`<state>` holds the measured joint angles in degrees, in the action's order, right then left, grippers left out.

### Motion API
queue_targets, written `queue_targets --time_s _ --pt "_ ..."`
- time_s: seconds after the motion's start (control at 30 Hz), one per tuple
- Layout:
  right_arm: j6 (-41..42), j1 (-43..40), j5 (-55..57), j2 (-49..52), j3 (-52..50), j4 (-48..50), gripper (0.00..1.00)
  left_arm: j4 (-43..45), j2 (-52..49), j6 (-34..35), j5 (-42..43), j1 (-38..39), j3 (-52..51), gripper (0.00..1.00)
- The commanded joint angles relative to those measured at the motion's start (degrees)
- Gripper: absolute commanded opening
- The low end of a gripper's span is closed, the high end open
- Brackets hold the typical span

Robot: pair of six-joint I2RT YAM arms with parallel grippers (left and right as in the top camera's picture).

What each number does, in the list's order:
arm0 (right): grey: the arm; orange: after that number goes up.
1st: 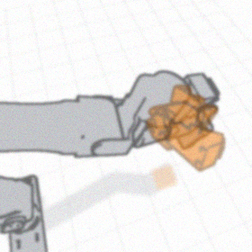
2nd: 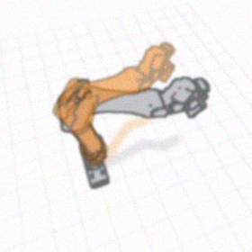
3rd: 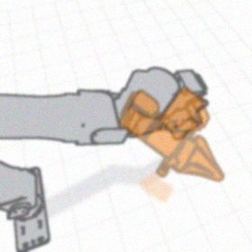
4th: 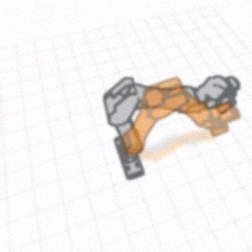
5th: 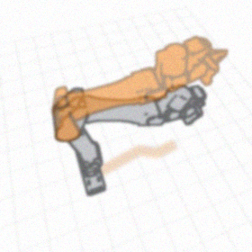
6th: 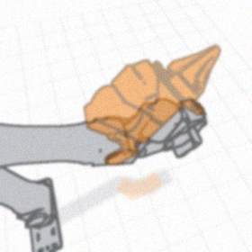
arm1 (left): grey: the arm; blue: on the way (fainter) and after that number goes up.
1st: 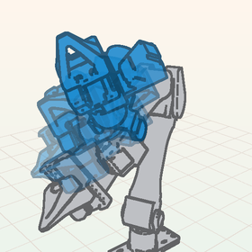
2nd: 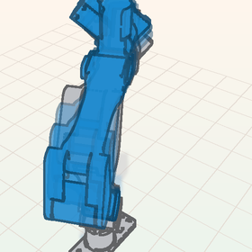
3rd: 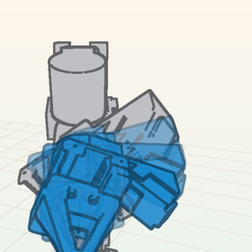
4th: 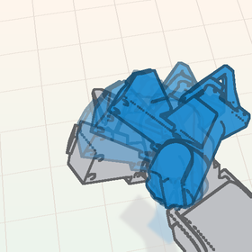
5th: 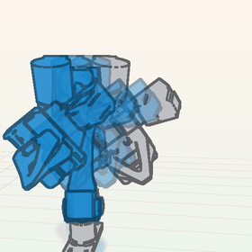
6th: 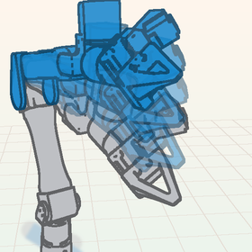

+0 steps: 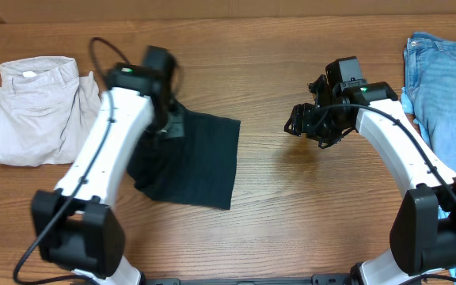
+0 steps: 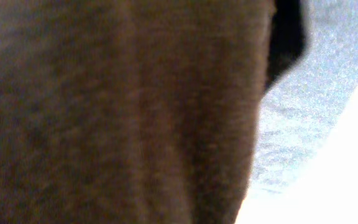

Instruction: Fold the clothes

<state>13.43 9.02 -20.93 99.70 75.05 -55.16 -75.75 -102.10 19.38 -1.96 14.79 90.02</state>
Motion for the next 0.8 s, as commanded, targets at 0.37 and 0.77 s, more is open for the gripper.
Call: queue_targets --time_s 0.37,0.77 --pt "-0.42 -0.15 0.37 -1.40 0.79 -2.23 0.66 -2.23 -14.34 11.54 -4.15 15.52 13.03 0.49" --pt "-0.28 12.61 -15.63 -1.40 0.79 -3.39 0.67 -9.62 -14.01 5.70 0.35 -5.25 26.03 0.61"
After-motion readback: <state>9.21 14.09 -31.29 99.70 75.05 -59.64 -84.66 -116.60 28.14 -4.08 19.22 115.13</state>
